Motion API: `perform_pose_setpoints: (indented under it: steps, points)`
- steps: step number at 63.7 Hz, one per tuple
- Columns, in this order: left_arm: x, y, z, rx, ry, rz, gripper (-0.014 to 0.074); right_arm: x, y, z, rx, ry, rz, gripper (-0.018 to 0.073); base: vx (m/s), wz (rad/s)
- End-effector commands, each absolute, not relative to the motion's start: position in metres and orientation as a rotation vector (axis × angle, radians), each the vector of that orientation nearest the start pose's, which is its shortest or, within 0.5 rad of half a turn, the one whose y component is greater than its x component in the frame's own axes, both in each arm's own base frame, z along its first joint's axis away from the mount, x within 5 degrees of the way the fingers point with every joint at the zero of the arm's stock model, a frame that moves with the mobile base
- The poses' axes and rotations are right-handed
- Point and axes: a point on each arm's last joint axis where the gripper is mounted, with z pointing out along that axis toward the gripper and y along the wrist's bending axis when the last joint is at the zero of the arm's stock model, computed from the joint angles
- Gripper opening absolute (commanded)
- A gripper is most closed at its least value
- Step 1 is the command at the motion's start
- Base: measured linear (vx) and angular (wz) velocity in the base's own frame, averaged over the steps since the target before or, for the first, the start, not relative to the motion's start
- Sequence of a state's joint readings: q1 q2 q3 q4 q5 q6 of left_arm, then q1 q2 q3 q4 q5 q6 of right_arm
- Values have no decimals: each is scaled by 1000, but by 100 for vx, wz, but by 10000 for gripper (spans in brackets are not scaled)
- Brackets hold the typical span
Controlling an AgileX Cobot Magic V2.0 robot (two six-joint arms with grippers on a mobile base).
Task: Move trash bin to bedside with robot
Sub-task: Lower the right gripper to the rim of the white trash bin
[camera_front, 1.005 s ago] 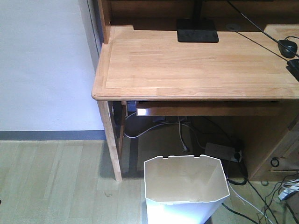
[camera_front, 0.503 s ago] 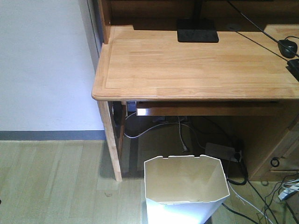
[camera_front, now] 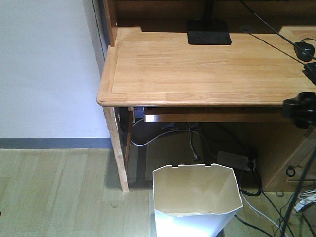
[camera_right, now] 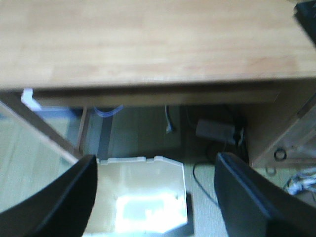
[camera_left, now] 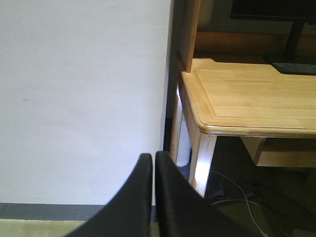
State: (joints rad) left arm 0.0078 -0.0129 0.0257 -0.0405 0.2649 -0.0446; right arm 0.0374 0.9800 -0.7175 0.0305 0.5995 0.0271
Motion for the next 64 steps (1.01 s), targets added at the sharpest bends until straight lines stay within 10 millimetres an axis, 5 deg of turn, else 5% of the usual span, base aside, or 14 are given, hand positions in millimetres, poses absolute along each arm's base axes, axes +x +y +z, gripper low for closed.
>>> perform_pose_setpoints:
  steps: [1, 12, 26, 64]
  points:
    - [55, 0, 184, -81, 1688, -71, -6, 211, 11, 298, -54, 2351, 80, 494, 0, 0]
    - [55, 0, 184, -81, 1688, -71, -6, 242, 11, 269, -87, 2510, 144, 490, 0, 0]
    - [55, 0, 184, -81, 1688, -71, -6, 276, -18, 219, -23, 2620, 160, 490, 0, 0]
    - [55, 0, 184, -81, 1688, -71, -6, 322, -41, 59, -130, 2776, -42, 490, 0, 0]
